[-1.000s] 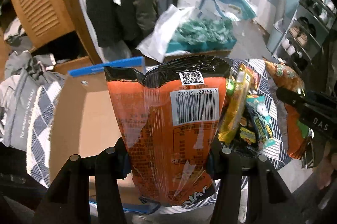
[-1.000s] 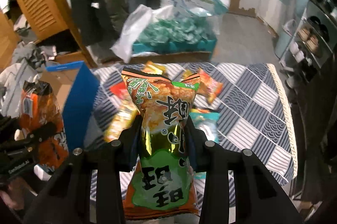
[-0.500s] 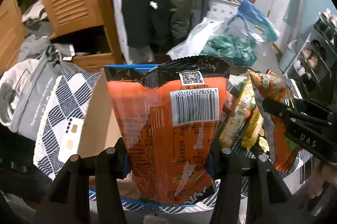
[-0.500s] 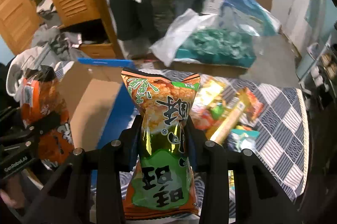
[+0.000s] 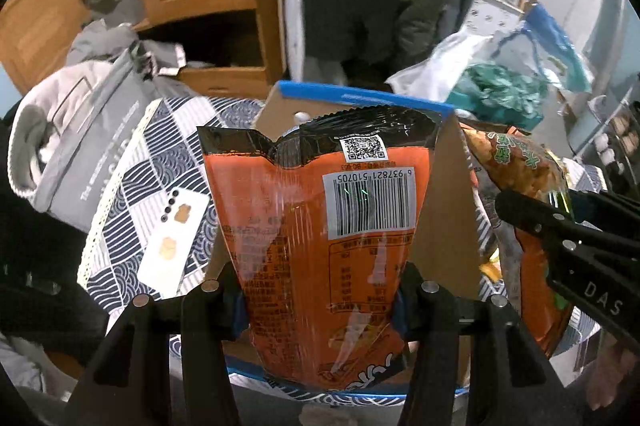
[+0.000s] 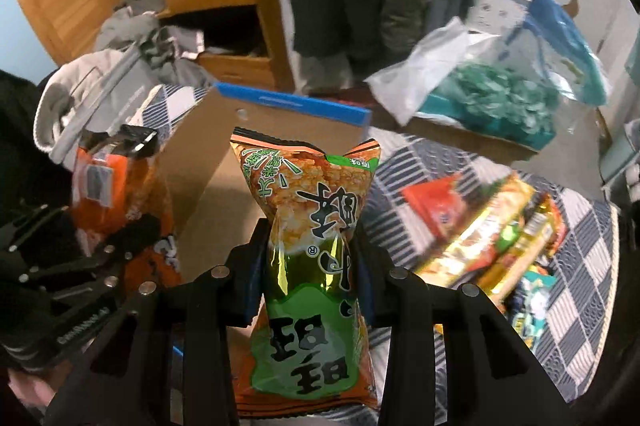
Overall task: Organize snacks
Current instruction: 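Carry the orange bag with the left tool while the right tool carries the cracker bag into the box, then open both tools to release the bags and withdraw toward the snack pile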
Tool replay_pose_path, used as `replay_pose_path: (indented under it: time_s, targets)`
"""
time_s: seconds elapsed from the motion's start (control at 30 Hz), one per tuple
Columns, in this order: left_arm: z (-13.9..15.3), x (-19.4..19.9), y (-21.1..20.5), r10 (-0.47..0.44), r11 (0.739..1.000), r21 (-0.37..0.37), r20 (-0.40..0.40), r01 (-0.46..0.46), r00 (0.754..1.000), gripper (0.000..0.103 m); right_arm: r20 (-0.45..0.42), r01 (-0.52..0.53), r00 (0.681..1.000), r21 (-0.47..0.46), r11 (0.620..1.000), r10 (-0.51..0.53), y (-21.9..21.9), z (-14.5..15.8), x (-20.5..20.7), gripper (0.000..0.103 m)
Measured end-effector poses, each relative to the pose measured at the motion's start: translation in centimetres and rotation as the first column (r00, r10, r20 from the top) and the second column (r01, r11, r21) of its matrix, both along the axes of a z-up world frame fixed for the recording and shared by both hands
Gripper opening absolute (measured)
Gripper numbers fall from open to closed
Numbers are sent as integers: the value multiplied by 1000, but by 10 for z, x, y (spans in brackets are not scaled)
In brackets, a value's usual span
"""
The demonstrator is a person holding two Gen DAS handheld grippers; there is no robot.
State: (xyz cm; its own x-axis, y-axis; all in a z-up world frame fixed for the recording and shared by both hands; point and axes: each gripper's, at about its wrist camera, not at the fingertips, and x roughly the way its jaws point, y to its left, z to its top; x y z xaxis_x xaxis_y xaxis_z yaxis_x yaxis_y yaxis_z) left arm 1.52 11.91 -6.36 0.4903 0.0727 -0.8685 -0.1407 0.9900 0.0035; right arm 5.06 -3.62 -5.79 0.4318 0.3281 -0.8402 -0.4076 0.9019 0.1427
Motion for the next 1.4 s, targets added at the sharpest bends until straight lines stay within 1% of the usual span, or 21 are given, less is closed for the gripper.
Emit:
replay_pose_path:
  time_s: [0.17,0.33,0.53,0.63,0.67,0.7,0.8,0.87,0.9,0.93,0.97,1.0,1.1,1.4]
  targets:
    - [-10,4,17,42,999,15,-1,-42,999,55,-41,-27,999,16,1000,28,28,-13,6,36]
    - [-18,8,24,53,999,-8,-11,-53,999,55,-89,-32,995,25,999,34,42,-27,15,36]
    - [-23,13,27,60,998,-36,-27,-61,998,55,-120,-30,992,34,999,34,48,-37,19,37]
    - [-23,12,26,68,997,-34,-34,-69,997,55,-140,-35,989,40,999,40,49,-40,22,40]
    - [-24,11,26,69,997,-31,-38,-71,997,57,-140,-34,989,36,999,39,49,-40,22,40]
    - [-24,12,26,68,997,-32,-41,-69,997,59,-139,-34,990,32,999,38,48,-41,22,41]
    - [-25,11,26,69,997,-29,-56,-71,996,65,-128,-28,991,19,999,30,45,-40,22,51]
    - [-25,10,26,76,996,-37,-61,-78,995,66,-115,-16,993,13,1000,17,42,-38,21,62]
    - [-23,10,26,77,996,-39,-54,-79,996,66,-110,-11,994,13,1000,13,41,-37,22,64]
    - [-21,9,26,78,996,-36,-39,-80,996,67,-104,-6,995,17,1000,8,38,-35,22,69]
    - [-18,8,25,79,996,-28,-28,-80,996,72,-99,-1,995,22,1000,3,36,-32,22,72]
    - [-16,7,25,80,997,-15,-18,-81,997,75,-95,4,995,23,1000,-2,34,-31,22,72]
    - [-10,6,21,70,998,0,10,-70,998,77,-82,22,996,30,999,-19,28,-25,23,76]
    - [-4,2,10,39,999,-2,11,-39,999,78,-34,40,999,-3,999,-40,12,-18,17,77]
